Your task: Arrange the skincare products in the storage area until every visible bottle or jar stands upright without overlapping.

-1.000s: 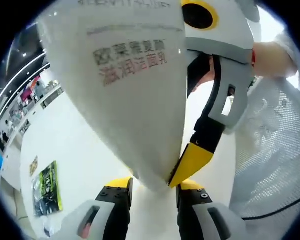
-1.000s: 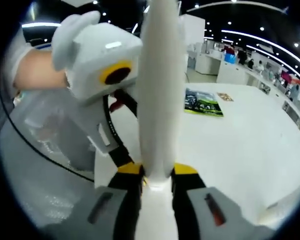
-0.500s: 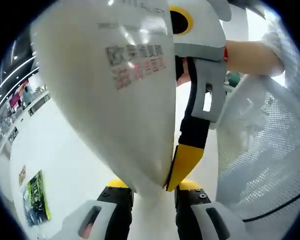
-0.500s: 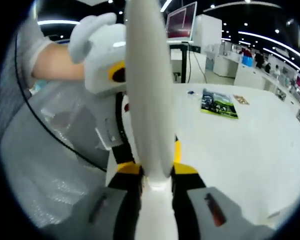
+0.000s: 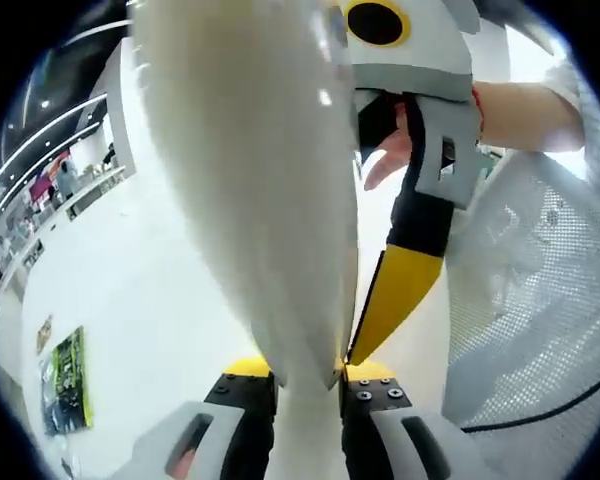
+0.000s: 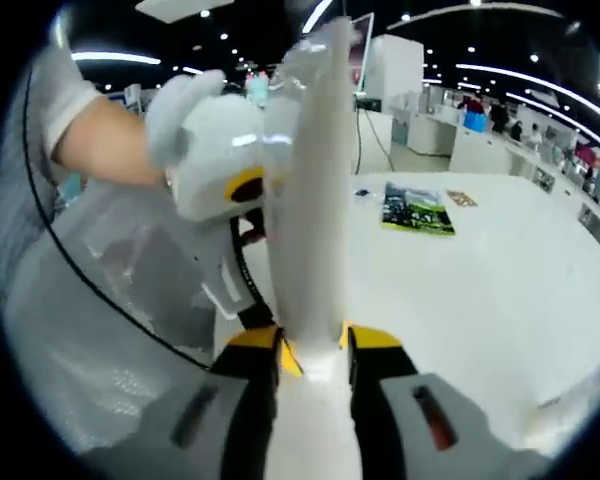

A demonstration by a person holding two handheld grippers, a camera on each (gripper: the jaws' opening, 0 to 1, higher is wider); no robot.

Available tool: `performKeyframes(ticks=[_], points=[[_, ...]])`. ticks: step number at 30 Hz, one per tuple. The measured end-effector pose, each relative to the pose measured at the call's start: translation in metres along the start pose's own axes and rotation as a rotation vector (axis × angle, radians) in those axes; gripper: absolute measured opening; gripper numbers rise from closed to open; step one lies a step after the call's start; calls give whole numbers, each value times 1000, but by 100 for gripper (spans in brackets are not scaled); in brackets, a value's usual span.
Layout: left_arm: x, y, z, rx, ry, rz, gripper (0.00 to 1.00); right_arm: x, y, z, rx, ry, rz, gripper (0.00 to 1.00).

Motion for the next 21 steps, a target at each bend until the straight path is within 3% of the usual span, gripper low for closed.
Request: performKeyframes(ticks=[5,8,12,16,18,21], points=[[0,-1,-1,17,1,13,22,-23,-8,-2,27,-79,-28,27],[2,-2,-4,22,1,12,21,-37,-8,-2,85,-154,26,27],[8,3,-7,49,-21,19,20,-45,-7,4,156,-203,98,27],[15,7,-13,58,-25,28,20,-49,-8,16,133,-254,90,27],[22,11,-20,46,-31,41,20,-51,-12,22,187,-269,100,27],[29,16,-27,47,-60,49,19,-50,-25,30,237,-309,48,24]])
Point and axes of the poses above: the point that each gripper's makers call its tool centre point, and the gripper's own axes: x roughly forward along the fingers, z roughly to its right, y roughly out of its top, the point moved 2 cm from there along -x, roughly backward along the fingers, and after that the axes turned 8 degrees about x, right-handed, at the moved point
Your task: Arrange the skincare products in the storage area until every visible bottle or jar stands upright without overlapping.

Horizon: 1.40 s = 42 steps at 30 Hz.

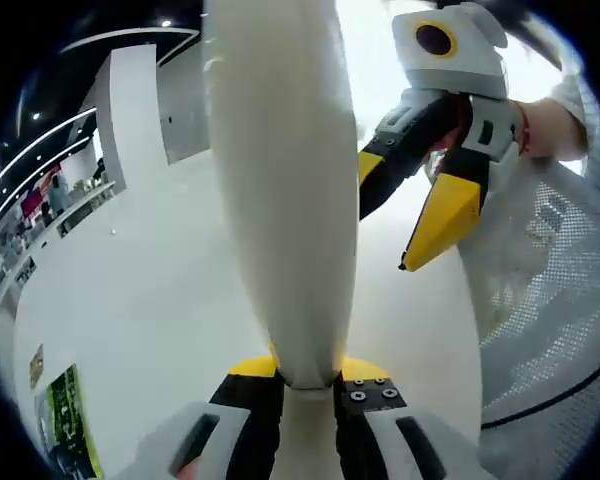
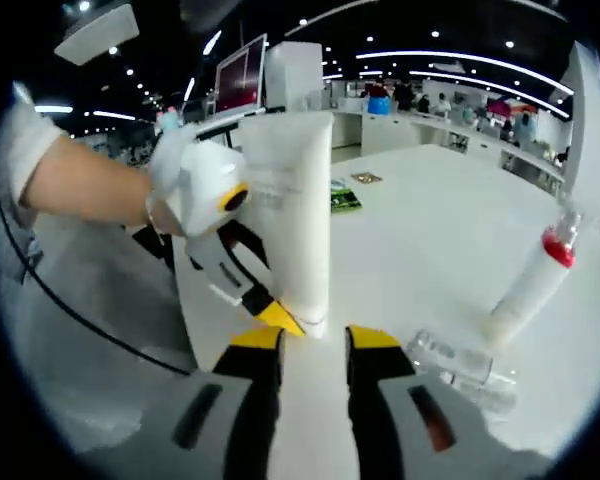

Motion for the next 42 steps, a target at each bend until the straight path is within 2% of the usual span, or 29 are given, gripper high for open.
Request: performKeyframes(ticks=[2,5,11,16,20,26,31,42], points=[[5,3,-3,31,-39,-10,19,2,-2,3,-40,-23,-17,24],[10,5,-10,61,-65,-19,19,2,2,3,-54,-38,-2,25],[25,12,-30,58,-79,-17,19,-3,5,9,-55,-74,12,25],[39,22,-48,49,-88,4,19,-4,4,22,-15,-137,2,25],[54,28,-57,55,-109,18,19,-7,8,30,-31,-188,18,25],[70,38,-67,65,-137,40,19,-10,8,38,-69,-244,11,25],[83,48,-77,69,-146,50,19,-15,9,51,-116,-321,6,24],[106,68,-87,110,-184,34,19,-25,11,67,-97,-389,24,24]])
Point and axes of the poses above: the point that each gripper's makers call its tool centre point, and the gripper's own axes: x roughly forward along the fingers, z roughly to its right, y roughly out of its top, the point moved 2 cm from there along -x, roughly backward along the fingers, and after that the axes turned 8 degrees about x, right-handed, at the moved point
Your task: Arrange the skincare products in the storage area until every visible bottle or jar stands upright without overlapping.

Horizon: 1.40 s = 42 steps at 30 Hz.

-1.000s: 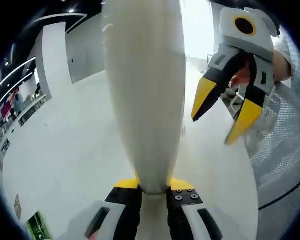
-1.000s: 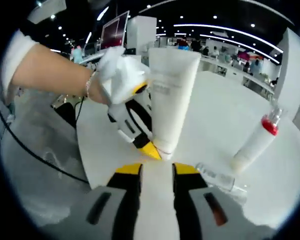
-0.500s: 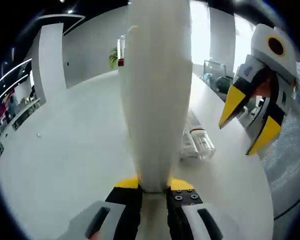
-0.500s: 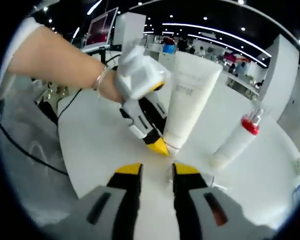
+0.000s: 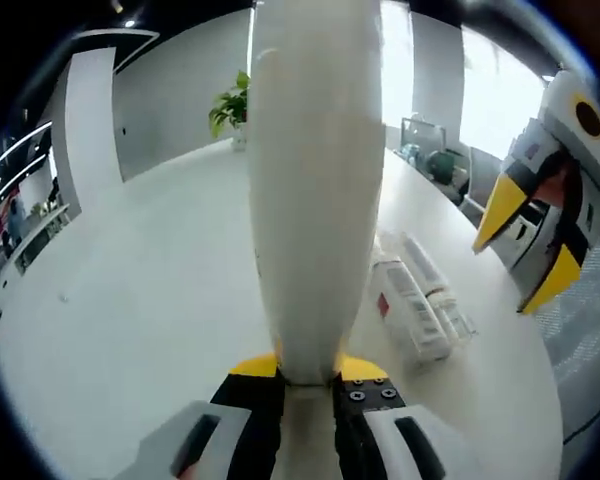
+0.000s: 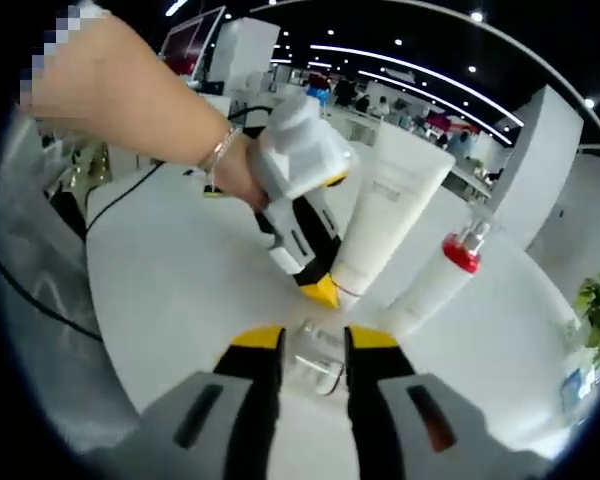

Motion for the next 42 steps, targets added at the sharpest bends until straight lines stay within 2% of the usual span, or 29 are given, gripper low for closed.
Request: performKeyframes(ticks=[14,27,38,42], points=[[8,7,-6,38,-66,-10,19,-3,1,6,1,-25,6,24],[10,10,-10,61,-92,-15,19,-2,1,6,7,-24,5,24],[11,13,-13,71,-107,-7,19,0,-4,5,-16,-25,-21,24],[12,14,-15,41,-95,3,21,0,-4,4,-29,-30,-21,25]])
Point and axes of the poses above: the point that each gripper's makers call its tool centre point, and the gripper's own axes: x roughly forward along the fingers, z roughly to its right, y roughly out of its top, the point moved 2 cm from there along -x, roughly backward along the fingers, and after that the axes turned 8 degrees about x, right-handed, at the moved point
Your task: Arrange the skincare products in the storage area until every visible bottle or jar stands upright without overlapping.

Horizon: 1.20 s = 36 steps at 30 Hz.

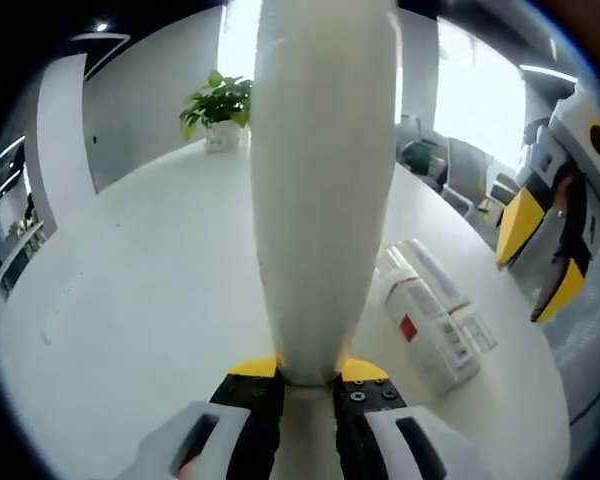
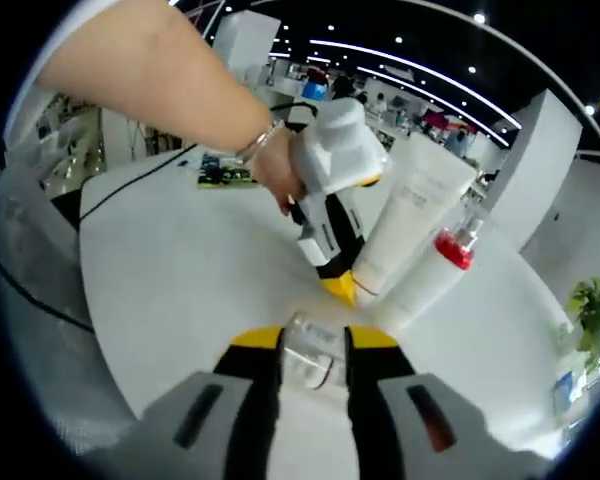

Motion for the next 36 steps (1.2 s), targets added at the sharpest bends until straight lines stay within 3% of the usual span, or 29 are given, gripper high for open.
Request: performKeyframes(ticks=[3,5,7,9,12,14,15,16,19,21,24,29,30,33,35,36], points=[[-4,-3,-13,-69,77,-20,39,0,1,1,0,-1,6,25],[-10,-6,-9,-68,53,-26,39,1,-1,-1,9,13,-2,25],[-22,-12,-11,-56,80,-68,39,1,-1,0,8,10,-6,25],[-38,-14,-14,-88,127,-68,39,1,1,2,9,0,3,26],[-65,-14,-17,-175,208,-43,39,-1,5,6,33,-3,28,26],[-92,-23,-18,-175,295,-97,39,-1,4,10,46,-4,26,27],[-102,-23,-17,-174,327,-90,39,-2,5,14,54,-14,28,27],[-116,-20,-15,-194,382,-47,39,-3,6,18,68,-21,37,27],[-143,-12,3,-233,464,43,40,-6,6,31,177,-35,65,27],[-154,-10,19,-239,511,61,40,-9,2,43,255,-51,72,27],[-159,-2,44,-236,546,82,40,-15,-6,64,386,-92,78,27],[-152,16,83,-226,564,114,40,-24,-4,80,548,-82,138,27],[-149,16,83,-229,560,119,40,-25,-4,81,560,-80,145,28],[-146,23,99,-253,570,117,40,-32,1,89,451,-46,182,28],[-148,23,106,-271,585,109,40,-36,6,84,410,44,231,28],[-150,24,110,-322,611,114,39,-36,6,81,396,76,240,28]])
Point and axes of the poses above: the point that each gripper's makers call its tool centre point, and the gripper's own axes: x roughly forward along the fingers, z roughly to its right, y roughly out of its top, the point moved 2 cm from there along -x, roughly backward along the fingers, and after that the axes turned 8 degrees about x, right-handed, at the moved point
